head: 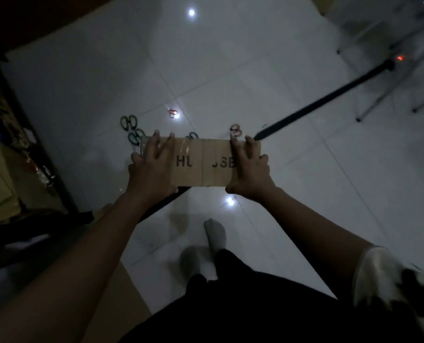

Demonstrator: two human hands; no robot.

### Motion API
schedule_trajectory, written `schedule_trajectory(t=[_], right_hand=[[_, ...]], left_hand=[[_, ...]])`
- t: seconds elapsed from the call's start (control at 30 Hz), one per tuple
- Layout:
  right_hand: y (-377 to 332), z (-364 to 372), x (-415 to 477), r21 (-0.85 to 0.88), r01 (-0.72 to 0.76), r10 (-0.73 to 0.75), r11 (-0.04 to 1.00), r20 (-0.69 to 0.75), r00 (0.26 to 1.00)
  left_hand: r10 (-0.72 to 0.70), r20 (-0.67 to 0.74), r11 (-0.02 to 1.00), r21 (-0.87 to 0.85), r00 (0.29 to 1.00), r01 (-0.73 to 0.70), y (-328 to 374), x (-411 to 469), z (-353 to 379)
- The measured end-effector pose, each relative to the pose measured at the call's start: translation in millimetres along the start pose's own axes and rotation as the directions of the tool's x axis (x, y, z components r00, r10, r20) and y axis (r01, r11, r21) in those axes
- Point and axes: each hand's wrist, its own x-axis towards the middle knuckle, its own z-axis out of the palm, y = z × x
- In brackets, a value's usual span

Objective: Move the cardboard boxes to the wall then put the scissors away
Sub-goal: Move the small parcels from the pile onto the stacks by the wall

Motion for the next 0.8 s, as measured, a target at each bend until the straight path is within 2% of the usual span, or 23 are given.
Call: schedule_trajectory(t=[0.13, 0.23, 0.37, 0.47, 0.6, 0.7, 0.8], right_hand=[[18, -47, -80, 0.033, -0.124, 0.128, 0.992, -0.145, 0.981], [38, -79, -147, 0.066, -0.224, 0.234, 0.972, -0.265, 0.936], [60, -95, -222, 0.14, -0.357, 0.383, 0.924, -0.36, 0.851], [78, -95, -281, 0.22, -0.474, 0.52, 0.853, -0.43, 0.737], [100, -94, -360, 0.389, -0.593, 0.706, 0.705, -0.467, 0.532], [114, -92, -415, 0.497, -0.624, 0.791, 0.603, -0.473, 0.388], [129, -94, -472, 0.66, -0.588, 0.88, 0.467, -0.408, 0.242]], left_hand=[[0.168, 0.019, 0.985, 0.046, 0.986, -0.168, 65, -26, -29], [0.359, 0.016, 0.923, 0.141, 0.933, -0.358, 125, -47, -43], [0.521, 0.072, 0.825, 0.216, 0.851, -0.523, 193, -65, -50], [0.647, 0.126, 0.707, 0.273, 0.752, -0.653, 249, -82, -43], [0.819, 0.194, 0.481, 0.283, 0.541, -0.83, 328, -110, -22], [0.893, 0.231, 0.329, 0.248, 0.386, -0.911, 383, -136, -4], [0.922, 0.297, 0.186, 0.219, 0.247, -0.958, 438, -169, 19]])
